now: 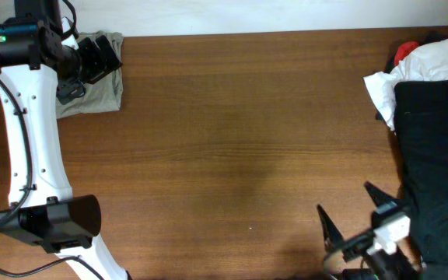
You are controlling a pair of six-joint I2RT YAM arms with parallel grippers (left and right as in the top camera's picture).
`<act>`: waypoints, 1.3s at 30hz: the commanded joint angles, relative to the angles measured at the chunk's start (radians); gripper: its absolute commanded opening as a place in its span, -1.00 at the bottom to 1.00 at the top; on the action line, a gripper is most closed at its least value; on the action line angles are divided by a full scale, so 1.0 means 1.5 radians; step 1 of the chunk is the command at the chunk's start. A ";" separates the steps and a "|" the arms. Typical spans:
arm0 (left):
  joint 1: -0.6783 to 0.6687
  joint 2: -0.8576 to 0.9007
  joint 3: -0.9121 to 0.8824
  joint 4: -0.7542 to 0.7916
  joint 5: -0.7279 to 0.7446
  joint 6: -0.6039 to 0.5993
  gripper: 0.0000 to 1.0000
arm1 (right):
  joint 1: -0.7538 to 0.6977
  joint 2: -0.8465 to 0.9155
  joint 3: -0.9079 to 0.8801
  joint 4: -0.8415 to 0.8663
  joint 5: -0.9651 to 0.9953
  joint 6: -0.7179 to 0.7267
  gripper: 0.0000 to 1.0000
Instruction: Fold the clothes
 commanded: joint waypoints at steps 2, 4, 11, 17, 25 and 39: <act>-0.002 -0.019 0.004 0.001 0.005 0.008 0.98 | 0.010 -0.029 -0.156 0.174 0.007 -0.002 0.97; -0.002 -0.019 0.004 0.001 0.005 0.008 0.98 | 0.016 -0.029 -0.217 0.274 0.019 -0.002 0.98; -0.002 -0.019 0.004 0.001 0.005 0.008 0.98 | 0.016 -0.029 -0.388 0.511 0.096 0.081 0.97; -0.002 -0.019 0.004 0.001 0.005 0.008 0.98 | 0.016 -0.029 -0.388 0.407 0.140 0.085 0.97; -0.003 -0.019 0.004 0.001 0.005 0.008 0.98 | 0.016 -0.026 -0.388 0.392 0.140 0.085 0.98; -0.102 -0.135 -0.082 -0.041 -0.196 0.014 0.98 | 0.016 -0.026 -0.388 0.392 0.140 0.085 0.97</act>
